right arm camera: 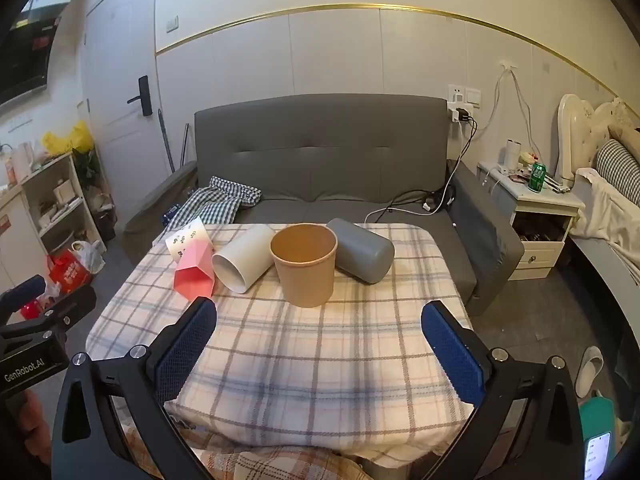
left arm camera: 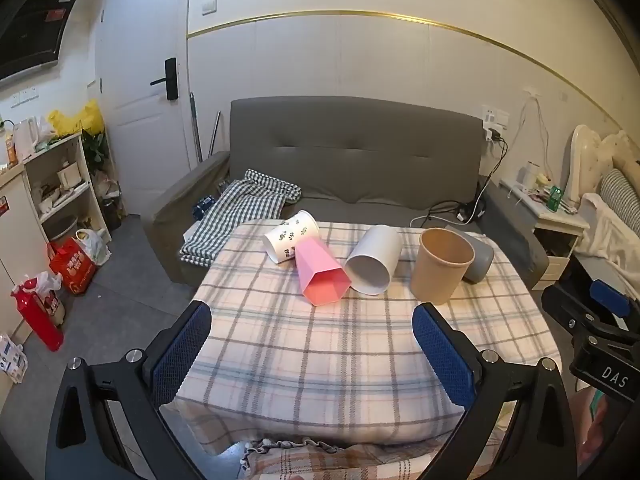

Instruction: Flip cup upside down

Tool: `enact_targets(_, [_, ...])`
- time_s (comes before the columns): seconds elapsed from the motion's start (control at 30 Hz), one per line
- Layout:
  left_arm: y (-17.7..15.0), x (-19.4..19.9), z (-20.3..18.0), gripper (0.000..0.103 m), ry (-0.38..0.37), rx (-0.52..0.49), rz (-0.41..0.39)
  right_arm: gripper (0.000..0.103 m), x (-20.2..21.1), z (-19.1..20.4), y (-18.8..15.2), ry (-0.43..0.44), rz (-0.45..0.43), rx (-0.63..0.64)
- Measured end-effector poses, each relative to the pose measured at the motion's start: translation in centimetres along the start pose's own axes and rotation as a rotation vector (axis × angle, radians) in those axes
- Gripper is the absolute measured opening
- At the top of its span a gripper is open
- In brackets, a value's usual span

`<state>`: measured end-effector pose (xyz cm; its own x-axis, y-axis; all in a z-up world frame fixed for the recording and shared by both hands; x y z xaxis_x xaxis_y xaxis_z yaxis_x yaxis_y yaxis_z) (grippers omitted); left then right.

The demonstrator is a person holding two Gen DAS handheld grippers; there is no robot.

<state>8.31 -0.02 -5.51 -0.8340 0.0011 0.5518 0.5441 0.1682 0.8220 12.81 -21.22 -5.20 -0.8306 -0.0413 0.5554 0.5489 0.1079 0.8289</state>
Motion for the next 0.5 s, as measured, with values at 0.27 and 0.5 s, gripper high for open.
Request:
enact_targets(0.27, [0.00,0.01,0.00,0.103,0.001,-0.005,0.001,0.103,0.57,-0.16,0.09,-0.006,-0.008,0.001])
enact_targets(0.5, [-0.01,0.20,-0.07,0.103,-0.001,-0.007,-0.002,0.103,0.06,-0.03,0.01,0.000,0.006,-0.001])
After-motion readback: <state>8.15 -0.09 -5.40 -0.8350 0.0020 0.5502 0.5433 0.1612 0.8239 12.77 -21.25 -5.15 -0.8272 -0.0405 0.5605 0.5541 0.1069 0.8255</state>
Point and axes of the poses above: each gripper's, at about its wrist camera, not at the fingertips, and x roughly against the way its jaws point, z to its left, y to its top, the point moved 10 cm from there along -x, roughly the way its jaws point, and after that the axes turned 9 degrees about x, right-handed, at the moved point
